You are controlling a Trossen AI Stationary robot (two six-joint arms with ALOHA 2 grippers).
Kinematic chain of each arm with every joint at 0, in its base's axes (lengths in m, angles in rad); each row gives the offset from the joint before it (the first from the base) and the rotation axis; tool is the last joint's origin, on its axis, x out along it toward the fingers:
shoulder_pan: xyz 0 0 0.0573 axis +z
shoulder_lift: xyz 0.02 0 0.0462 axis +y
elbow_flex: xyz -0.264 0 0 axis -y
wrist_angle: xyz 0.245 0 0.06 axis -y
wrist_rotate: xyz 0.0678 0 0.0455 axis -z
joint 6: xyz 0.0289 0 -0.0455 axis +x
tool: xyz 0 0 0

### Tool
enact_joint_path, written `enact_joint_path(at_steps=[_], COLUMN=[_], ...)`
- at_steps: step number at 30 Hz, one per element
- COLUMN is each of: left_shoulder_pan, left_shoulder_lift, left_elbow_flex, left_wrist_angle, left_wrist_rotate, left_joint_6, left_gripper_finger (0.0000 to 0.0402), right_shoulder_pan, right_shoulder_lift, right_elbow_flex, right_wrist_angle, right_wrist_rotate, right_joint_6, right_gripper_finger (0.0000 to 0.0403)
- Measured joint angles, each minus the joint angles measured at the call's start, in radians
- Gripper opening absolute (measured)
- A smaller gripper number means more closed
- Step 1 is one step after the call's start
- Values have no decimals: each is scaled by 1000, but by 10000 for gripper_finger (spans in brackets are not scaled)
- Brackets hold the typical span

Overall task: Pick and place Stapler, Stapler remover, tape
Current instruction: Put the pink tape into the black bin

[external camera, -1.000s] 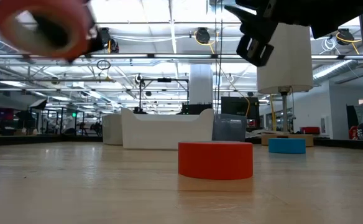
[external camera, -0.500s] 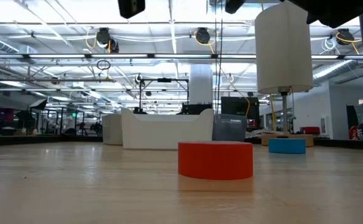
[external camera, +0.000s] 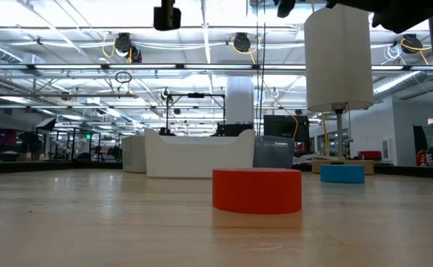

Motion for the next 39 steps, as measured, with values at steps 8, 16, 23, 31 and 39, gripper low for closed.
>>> enact_joint_path(at_steps=[8,16,23,31,39], left_shoulder_pan=[41,100,114,114,114], left_shoulder_lift=[43,60,78,116,163], left_elbow_flex=[0,0,1,0,1], left_wrist_angle=[6,57,92,105,196], left_wrist_rotate=[47,77,120,134,188], left_joint_6=[-73,-116,-149,-162,-195], left_gripper_finger=[35,35,35,35,35], right_shoulder_pan=[0,0,-1,-2,-3], right_shoulder_lift=[0,0,0,1,-1], right_elbow_flex=[0,0,0,-1,0], right_wrist_angle=[-4,-29,-30,-39,-57], right_wrist_rotate=[111,174,219,219,268], right_joint_6=[-77,-98,-147,-143,-141], right_gripper_finger=[166,167,167,167,165])
